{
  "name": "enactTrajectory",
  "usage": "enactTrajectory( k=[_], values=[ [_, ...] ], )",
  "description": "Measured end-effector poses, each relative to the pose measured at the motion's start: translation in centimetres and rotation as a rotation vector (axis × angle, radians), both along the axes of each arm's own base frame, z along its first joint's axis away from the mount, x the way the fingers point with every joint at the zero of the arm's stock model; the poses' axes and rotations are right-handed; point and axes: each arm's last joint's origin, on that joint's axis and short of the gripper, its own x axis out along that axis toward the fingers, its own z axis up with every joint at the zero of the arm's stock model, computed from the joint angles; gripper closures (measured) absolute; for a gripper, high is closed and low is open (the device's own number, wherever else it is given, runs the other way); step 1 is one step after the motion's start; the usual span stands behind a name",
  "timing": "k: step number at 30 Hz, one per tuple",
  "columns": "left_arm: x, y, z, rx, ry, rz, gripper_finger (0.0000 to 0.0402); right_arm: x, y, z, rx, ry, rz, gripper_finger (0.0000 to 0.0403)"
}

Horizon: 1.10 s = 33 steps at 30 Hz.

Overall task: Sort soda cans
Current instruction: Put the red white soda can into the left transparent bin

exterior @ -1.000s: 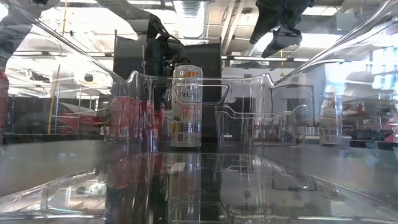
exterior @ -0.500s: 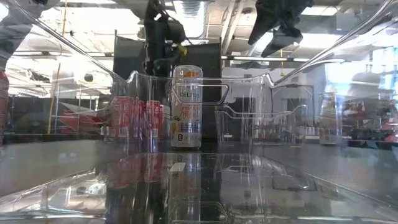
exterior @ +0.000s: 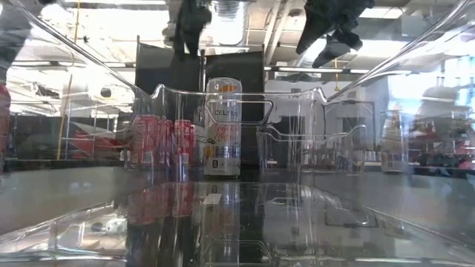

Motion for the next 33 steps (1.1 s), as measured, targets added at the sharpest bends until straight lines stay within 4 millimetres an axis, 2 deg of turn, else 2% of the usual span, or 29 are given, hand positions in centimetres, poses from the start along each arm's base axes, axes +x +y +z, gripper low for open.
enactTrajectory(
  k=[3, 5, 10, 14, 19, 24, 28, 33],
  values=[
    [-1.3, -4.0, 2.3, 0.002, -0.086, -0.052, 0.0020, 0.0, 0.0, 0.0, 0.010, -0.006, -0.009, 0.0063],
    [-2.2, -6.0, 3.6, 0.045, -0.144, -0.048, 0.0020, 0.0, 0.1, 0.0, 0.011, -0.007, -0.010, 0.0063],
    [-4.0, -9.6, 5.6, 0.020, -0.302, 0.014, 0.0020, 0.0, 0.0, 0.0, -0.012, 0.008, 0.014, 0.0063],
    [-5.4, -12.5, 6.9, -0.095, -0.437, 0.005, 0.0020, 0.0, -0.3, 0.0, -0.023, 0.017, 0.052, 0.0063],
    [-5.1, -16.3, 7.1, -0.225, -0.475, -0.114, 0.0020, 0.7, -0.5, 0.6, 0.009, -0.056, 0.236, 0.0063],
    [-4.6, -20.4, 6.9, -0.230, -0.433, -0.310, 0.0020, 1.2, 0.0, 1.1, 0.031, -0.133, 0.415, 0.0063],
    [-3.5, -22.3, 6.2, -0.188, -0.417, -0.312, 0.0020, 1.3, 0.3, 1.1, 0.043, -0.135, 0.421, 0.0063],
    [-1.3, -22.9, 5.0, -0.148, -0.381, -0.279, 0.0020, 0.9, 0.4, 1.1, 0.222, -0.133, 0.315, 0.0063]
  ],
)
